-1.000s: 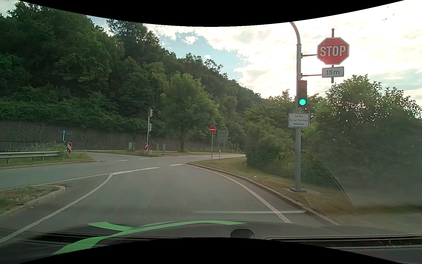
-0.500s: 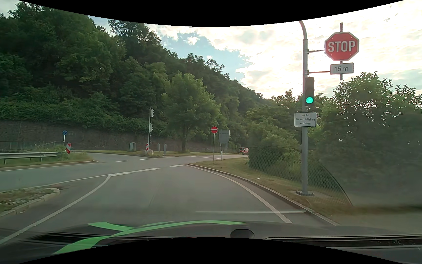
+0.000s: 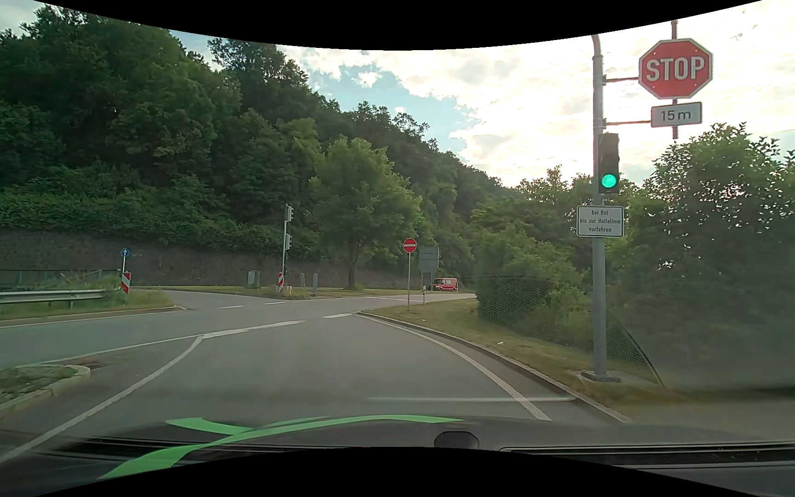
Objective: Follow the waypoints while adhering to traffic rules and regulations
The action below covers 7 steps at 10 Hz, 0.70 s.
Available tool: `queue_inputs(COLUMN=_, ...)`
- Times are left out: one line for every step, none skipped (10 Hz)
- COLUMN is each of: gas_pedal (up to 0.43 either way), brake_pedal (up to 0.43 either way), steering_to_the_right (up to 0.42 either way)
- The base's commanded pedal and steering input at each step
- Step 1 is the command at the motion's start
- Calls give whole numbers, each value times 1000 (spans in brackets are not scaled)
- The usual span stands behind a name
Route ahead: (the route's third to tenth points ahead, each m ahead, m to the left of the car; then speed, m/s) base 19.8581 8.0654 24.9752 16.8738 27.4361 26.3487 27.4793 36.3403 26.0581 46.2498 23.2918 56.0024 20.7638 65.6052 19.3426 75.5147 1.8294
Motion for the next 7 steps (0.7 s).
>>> queue_inputs(gas_pedal=358, brake_pedal=0, steering_to_the_right=-111)
queue_inputs(gas_pedal=370, brake_pedal=0, steering_to_the_right=-113)
queue_inputs(gas_pedal=378, brake_pedal=0, steering_to_the_right=-117)
queue_inputs(gas_pedal=390, brake_pedal=0, steering_to_the_right=-124)
queue_inputs(gas_pedal=390, brake_pedal=0, steering_to_the_right=-126)
queue_inputs(gas_pedal=390, brake_pedal=0, steering_to_the_right=-121)
queue_inputs(gas_pedal=390, brake_pedal=0, steering_to_the_right=-119)
